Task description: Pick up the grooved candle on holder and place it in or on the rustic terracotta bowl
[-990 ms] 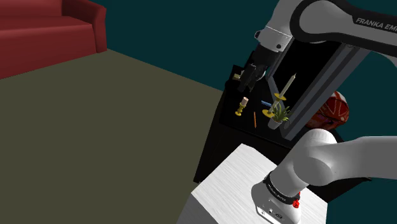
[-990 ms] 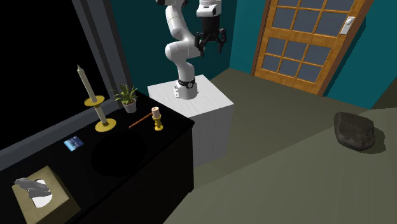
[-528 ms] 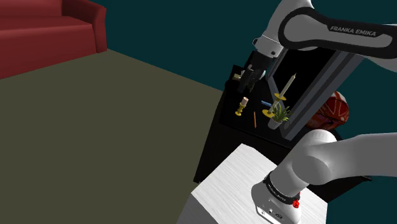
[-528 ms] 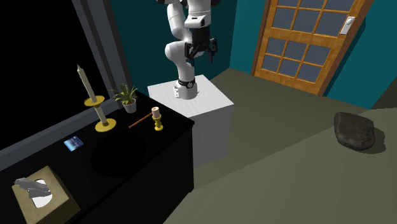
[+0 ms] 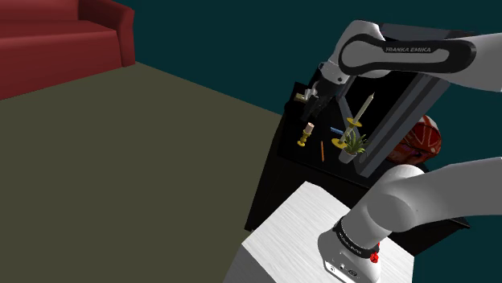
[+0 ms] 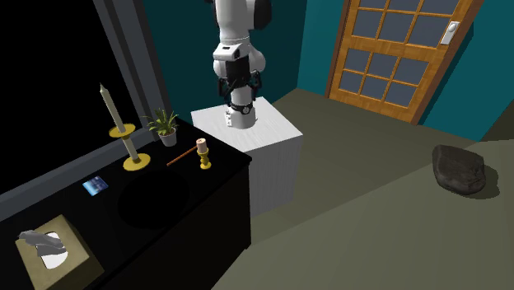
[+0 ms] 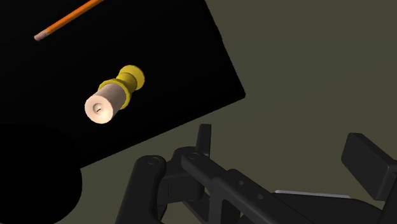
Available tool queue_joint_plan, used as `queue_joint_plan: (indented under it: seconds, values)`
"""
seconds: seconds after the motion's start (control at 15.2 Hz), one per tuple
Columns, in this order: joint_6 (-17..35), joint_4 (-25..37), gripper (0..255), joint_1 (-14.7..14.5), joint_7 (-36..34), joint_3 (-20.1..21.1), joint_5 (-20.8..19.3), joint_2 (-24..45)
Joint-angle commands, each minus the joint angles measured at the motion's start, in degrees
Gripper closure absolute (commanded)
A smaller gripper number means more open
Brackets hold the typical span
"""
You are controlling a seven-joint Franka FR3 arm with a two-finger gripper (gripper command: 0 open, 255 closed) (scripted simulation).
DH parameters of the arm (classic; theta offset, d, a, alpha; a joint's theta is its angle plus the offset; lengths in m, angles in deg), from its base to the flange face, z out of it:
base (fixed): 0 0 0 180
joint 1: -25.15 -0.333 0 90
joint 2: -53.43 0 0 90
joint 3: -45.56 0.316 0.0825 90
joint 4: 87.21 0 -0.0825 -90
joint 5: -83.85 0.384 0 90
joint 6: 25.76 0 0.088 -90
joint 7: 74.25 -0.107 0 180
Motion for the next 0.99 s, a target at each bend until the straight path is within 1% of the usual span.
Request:
queue_joint_plan:
  seconds: [0.0, 0.26, 0.46, 0.66, 0.79, 0.86, 0.92]
  values:
    - [2.71, 0.81, 0, 0.60, 2.33, -2.38, -0.65, 3.34]
    - [7.52, 2.74, 0, 1.38, 6.94, -6.93, -0.95, 9.91]
    - [10.86, 4.90, 0, 1.61, 10.77, -10.33, -0.12, 15.40]
    - [13.85, 7.66, 0, 1.65, 15.10, -13.60, 1.87, 21.36]
    - [15.58, 9.84, 0, 1.64, 18.31, -15.67, 3.93, 25.60]
    - [16.23, 10.86, 0, 1.69, 19.78, -16.47, 5.01, 27.48]
    - [17.02, 10.50, 0, 1.67, 20.02, -16.51, 5.33, 27.98]
